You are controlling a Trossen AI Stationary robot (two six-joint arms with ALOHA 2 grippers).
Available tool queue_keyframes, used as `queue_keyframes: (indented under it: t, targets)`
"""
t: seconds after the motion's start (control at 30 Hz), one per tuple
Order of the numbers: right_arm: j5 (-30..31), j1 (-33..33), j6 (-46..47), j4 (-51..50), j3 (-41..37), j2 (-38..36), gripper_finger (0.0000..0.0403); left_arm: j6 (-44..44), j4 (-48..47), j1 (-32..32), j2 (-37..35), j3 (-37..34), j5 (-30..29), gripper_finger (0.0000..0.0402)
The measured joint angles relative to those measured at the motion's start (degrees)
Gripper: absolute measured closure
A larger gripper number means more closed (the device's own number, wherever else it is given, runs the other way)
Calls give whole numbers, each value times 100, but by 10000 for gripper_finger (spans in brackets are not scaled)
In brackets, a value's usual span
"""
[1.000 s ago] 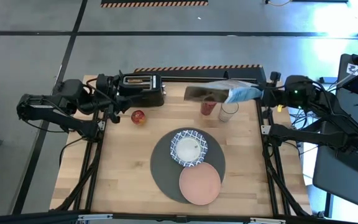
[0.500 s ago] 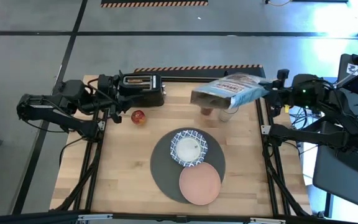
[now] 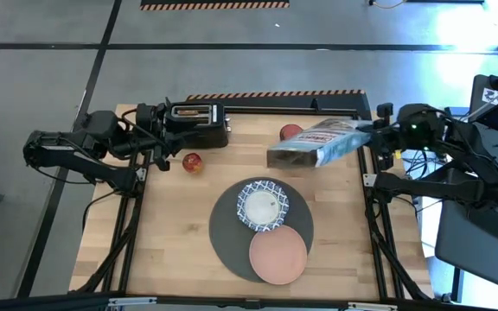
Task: Arrange a breakfast setting
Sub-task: Pour the cereal from the cereal box into the blue patterned bowl
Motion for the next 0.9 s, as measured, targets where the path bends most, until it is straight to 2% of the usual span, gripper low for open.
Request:
queue_keyframes:
  t: [0.3,0.6,0.9]
  targets:
    - [-90,0,-814,-133,0,318,276,-24,29,0,0,0,0,227]
    - [30,0,-1118,-30,0,362,276,-33,27,0,0,0,-12,227]
    - [28,-2,-1116,174,44,349,276,-29,27,-2,0,0,-407,227]
